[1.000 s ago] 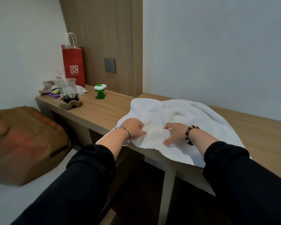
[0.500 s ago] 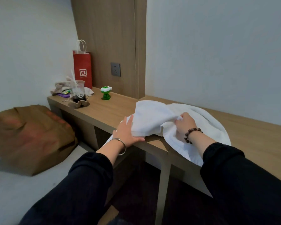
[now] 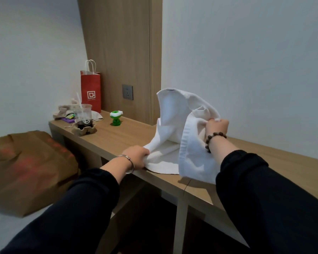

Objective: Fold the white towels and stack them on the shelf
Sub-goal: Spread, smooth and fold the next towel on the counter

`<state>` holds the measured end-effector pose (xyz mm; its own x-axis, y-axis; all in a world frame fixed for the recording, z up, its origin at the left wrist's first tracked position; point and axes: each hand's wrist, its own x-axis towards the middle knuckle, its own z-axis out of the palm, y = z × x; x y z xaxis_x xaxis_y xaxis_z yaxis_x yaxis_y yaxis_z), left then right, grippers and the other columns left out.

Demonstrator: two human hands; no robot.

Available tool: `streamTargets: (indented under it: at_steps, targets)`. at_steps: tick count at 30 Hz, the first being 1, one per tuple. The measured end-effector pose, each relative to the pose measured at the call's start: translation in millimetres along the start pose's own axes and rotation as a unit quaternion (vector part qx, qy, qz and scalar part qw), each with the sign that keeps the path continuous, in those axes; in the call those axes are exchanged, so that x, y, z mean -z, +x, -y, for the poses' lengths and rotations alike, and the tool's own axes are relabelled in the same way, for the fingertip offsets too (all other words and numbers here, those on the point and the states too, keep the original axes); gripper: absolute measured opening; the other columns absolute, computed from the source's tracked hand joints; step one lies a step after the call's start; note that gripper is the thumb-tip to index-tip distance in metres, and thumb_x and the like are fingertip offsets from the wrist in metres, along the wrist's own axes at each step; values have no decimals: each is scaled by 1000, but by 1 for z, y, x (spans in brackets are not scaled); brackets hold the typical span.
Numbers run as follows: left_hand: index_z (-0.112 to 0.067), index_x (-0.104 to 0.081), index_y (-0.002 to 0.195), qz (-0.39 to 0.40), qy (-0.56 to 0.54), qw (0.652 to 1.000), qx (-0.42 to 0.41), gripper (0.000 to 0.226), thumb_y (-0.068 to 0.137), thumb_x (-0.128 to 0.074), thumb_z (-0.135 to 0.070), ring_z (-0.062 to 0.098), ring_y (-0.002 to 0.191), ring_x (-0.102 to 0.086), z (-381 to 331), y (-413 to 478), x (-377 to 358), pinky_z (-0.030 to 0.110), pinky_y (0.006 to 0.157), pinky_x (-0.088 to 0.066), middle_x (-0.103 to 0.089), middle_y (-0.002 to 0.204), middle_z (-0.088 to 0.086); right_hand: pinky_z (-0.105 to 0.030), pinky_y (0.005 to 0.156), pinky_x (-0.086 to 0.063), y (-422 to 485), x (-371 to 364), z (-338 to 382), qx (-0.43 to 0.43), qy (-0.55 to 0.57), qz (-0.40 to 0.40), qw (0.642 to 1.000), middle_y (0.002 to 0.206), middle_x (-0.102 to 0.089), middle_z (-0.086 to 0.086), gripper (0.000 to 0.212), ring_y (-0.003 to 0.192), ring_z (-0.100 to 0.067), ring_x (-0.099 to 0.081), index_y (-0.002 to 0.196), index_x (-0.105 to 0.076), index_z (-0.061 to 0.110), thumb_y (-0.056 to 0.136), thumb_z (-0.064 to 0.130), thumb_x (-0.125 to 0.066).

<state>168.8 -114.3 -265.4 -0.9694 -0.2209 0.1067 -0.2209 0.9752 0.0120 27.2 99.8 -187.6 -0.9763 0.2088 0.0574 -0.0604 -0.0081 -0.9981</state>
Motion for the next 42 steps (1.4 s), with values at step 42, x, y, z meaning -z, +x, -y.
streamTargets:
  at_steps: [42]
  targets:
    - [-19,-69,103,-130,-115,978,-116,35,94,-37,-30,17,93,-48,-57,9,-60,28,82,-35,-62,105,-1,-41,82,-47,64,41,-85,59,-377,31,924,123,-54,-18,45,103,-38,-57,121,-46,7,82,23,-60]
